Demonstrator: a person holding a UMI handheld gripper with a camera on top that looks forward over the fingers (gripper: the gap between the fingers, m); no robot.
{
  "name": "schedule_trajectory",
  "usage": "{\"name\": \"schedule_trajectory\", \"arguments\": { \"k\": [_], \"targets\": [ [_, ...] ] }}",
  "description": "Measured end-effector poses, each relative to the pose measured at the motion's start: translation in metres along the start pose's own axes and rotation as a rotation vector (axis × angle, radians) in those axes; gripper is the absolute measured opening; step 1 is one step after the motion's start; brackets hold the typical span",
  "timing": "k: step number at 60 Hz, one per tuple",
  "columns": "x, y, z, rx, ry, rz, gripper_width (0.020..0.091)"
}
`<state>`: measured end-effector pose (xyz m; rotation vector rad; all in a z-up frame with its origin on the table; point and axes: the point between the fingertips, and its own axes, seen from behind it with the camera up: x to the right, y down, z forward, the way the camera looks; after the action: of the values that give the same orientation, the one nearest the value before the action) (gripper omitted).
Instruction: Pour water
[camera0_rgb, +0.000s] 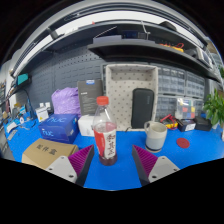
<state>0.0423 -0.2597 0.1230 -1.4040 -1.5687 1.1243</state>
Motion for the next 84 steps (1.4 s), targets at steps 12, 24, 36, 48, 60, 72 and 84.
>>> {"name": "schedule_trajectory", "arguments": {
  "k": [12,24,36,48,60,72,84],
  "targets": [
    [-0.063,0.004,0.054,0.023,0.021,-0.011,0.077],
    [-0.066,-0.004,0.097,0.042,0.039,-0.016,0.0762],
    [-0.062,-0.008,0.12,0.111,0.06,-0.018,0.0505],
    [-0.064,-0.009,0.12,0.158,0.024,-0.017,0.0393],
    [-0.063,-0.009,0.12,0.147,0.0,0.011,0.0392],
    [-0.047,-0.016,0.125,0.072,-0.042,0.325,0.0391],
    [-0.038,-0.041,0.138,0.027,-0.107,0.791,0.0389]
  ]
}}
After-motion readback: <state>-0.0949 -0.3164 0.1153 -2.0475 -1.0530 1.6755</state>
